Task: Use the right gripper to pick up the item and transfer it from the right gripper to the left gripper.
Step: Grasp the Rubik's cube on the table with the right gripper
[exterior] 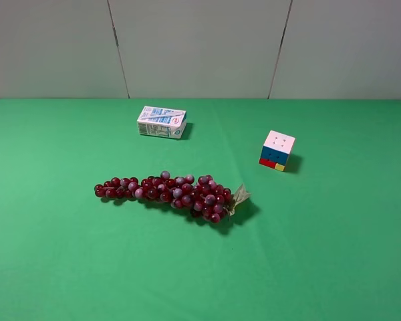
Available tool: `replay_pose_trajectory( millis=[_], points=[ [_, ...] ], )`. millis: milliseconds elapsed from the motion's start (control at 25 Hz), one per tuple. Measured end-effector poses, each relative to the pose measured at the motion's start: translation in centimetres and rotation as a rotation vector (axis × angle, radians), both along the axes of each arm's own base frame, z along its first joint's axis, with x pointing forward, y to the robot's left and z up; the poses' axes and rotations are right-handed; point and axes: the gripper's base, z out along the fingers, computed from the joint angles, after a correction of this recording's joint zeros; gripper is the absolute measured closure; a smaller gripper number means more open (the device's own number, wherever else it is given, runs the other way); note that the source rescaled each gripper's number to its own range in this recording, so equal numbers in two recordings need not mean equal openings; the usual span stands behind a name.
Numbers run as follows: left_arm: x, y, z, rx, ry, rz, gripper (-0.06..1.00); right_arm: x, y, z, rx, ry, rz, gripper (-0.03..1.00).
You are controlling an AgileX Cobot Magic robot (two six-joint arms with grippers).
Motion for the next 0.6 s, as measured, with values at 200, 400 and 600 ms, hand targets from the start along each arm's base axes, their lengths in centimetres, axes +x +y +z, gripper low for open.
replay_pose_trajectory(
  millis=[200,400,600],
  points=[
    [0.00,0.00,0.00,0.000,0.000,0.000,-0.03,0.00,0.00,0.00,0.000,0.000,0.000,-0.03],
    [0.00,0.00,0.00,0.000,0.000,0.000,-0.03,0.00,0.00,0.00,0.000,0.000,0.000,-0.03],
    [0.00,0.00,0.00,0.000,0.000,0.000,-0.03,0.00,0.00,0.00,0.000,0.000,0.000,-0.03]
  ],
)
